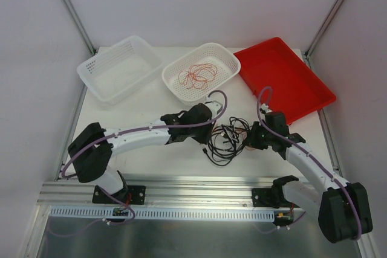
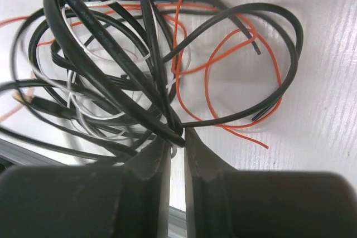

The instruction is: Untangle the cables

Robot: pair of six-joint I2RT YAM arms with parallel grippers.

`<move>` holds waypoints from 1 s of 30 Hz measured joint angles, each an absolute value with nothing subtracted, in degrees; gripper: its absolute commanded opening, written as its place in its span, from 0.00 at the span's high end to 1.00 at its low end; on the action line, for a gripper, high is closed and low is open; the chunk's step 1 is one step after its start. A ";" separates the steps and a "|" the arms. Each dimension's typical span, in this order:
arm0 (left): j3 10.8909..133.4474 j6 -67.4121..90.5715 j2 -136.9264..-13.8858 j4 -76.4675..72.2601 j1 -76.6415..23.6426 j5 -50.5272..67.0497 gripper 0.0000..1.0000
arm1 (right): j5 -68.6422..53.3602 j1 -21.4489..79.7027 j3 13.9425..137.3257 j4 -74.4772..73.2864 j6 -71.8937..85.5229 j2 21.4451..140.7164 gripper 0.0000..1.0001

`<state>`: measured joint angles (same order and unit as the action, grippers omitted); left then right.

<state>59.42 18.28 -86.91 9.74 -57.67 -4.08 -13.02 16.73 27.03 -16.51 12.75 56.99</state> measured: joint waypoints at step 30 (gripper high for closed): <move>63.09 29.30 -94.89 6.66 -60.05 -5.63 0.62 | -13.15 18.59 27.03 -16.53 12.34 58.41 0.94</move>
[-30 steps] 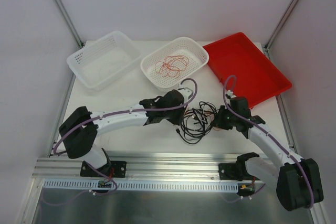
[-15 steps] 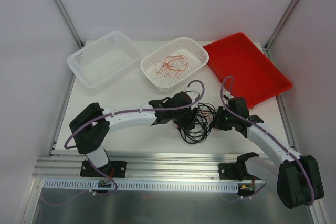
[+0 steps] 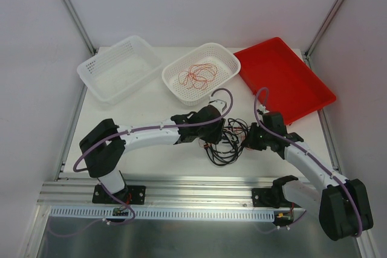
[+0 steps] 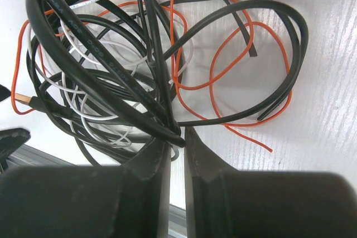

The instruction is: Untangle the cables

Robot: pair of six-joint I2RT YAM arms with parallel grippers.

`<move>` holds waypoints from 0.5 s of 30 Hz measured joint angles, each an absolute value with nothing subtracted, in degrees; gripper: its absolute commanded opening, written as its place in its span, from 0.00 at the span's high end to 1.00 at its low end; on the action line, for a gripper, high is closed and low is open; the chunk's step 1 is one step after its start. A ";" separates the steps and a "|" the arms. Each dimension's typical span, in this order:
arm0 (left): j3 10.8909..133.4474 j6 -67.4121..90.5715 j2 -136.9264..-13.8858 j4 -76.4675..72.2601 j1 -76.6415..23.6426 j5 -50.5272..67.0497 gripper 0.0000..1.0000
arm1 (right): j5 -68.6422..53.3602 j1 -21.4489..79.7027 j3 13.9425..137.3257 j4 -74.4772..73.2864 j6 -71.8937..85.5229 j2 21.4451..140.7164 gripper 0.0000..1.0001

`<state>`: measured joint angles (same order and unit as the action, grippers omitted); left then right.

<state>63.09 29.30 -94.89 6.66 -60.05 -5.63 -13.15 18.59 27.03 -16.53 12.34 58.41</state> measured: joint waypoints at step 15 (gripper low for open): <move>64.88 27.62 -99.37 6.35 -60.05 -6.00 0.81 | -13.15 18.63 27.03 -16.58 12.34 58.30 0.94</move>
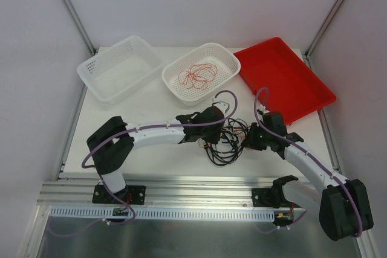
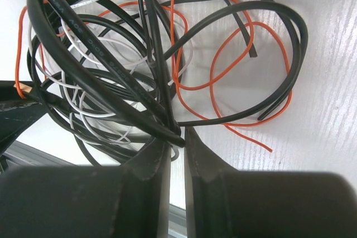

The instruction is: Untangle the cables

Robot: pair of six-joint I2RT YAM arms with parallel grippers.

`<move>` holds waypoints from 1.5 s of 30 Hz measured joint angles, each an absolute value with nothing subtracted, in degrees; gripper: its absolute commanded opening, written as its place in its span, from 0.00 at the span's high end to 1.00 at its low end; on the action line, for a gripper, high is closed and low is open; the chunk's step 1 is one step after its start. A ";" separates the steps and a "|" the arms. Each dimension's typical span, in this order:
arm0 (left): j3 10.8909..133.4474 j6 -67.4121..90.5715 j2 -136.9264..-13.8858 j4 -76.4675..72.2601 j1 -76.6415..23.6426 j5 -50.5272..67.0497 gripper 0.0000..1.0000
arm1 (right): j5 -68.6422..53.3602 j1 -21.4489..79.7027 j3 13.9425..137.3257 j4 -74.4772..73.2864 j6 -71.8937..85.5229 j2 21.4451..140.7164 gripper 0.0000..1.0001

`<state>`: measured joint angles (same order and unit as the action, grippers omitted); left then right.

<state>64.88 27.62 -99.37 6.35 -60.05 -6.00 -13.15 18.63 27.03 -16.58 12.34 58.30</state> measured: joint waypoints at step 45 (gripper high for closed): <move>110.15 -14.24 -69.10 30.30 -36.05 -38.52 1.00 | -10.26 16.69 27.03 -18.28 12.86 58.59 0.99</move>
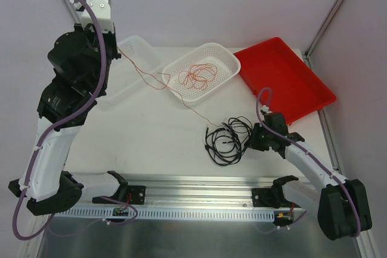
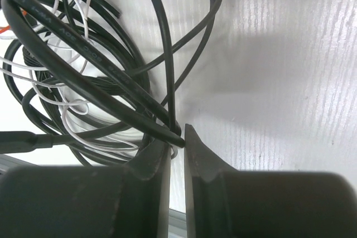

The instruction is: Untangle the cables

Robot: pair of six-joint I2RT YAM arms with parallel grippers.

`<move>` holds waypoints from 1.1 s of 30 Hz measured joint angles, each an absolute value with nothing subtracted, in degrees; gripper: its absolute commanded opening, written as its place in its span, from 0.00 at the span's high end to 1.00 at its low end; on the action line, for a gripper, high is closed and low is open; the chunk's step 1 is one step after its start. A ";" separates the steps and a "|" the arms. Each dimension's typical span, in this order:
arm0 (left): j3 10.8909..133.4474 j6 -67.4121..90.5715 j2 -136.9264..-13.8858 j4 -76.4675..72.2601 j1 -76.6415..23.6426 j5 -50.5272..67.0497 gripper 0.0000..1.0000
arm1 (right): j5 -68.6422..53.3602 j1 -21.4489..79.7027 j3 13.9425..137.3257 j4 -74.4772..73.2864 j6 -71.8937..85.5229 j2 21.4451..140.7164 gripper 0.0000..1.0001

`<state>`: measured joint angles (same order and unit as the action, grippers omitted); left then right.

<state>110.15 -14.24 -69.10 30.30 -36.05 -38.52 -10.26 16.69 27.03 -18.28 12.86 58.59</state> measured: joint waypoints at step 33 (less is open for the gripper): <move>119.15 -11.11 -77.43 32.29 -18.70 -25.32 0.96 | -9.69 15.70 29.15 -24.73 8.45 55.66 0.15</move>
<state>119.15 -11.11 -77.43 32.29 -18.70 -25.32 -9.69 15.70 29.15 -24.73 8.45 55.66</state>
